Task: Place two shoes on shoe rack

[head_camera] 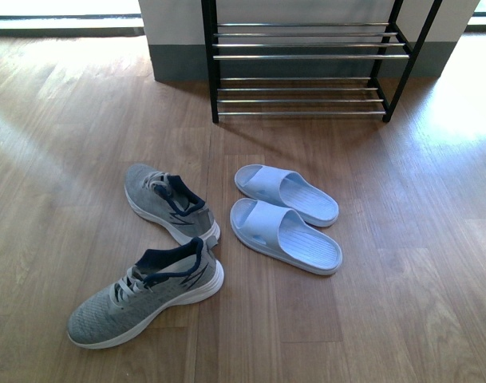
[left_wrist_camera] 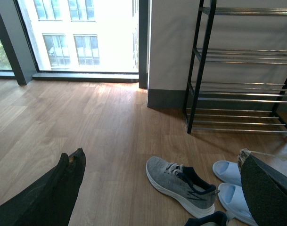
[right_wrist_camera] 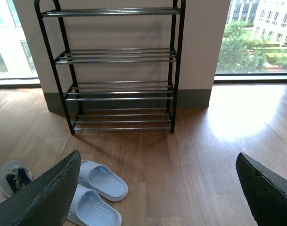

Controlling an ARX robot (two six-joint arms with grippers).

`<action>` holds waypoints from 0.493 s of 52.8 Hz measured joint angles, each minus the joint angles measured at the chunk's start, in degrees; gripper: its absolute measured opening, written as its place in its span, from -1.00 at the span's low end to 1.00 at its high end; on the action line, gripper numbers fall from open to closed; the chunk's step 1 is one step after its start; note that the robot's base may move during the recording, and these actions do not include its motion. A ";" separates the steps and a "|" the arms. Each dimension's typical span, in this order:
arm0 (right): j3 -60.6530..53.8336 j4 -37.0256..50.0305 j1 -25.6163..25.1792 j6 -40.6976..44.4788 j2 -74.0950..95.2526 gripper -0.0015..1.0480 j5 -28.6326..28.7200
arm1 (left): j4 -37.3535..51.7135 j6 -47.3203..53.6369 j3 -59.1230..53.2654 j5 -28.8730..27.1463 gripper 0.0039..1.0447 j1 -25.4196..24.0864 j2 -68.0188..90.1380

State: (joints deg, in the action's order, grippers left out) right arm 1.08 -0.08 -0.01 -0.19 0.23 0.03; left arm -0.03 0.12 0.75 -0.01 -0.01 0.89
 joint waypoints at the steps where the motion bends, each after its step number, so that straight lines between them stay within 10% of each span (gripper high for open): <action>1: 0.00 0.00 0.00 0.00 0.00 0.82 0.00 | 0.00 0.00 0.00 0.00 0.83 0.00 0.00; 5: 0.00 0.00 0.00 0.00 0.00 0.82 0.00 | -0.07 -0.04 0.02 -0.09 0.83 0.09 0.07; 13: 0.00 0.00 0.00 0.00 0.00 0.82 0.00 | -8.76 -28.79 5.07 -29.81 0.83 7.93 18.80; 26: 0.00 0.00 0.00 0.00 0.00 0.82 0.00 | 16.96 -56.92 16.48 -19.98 0.83 10.45 64.74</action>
State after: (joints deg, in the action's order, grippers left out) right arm 1.08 -0.08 -0.01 -0.19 0.23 0.03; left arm 16.93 -56.80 17.23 -19.99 10.44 65.63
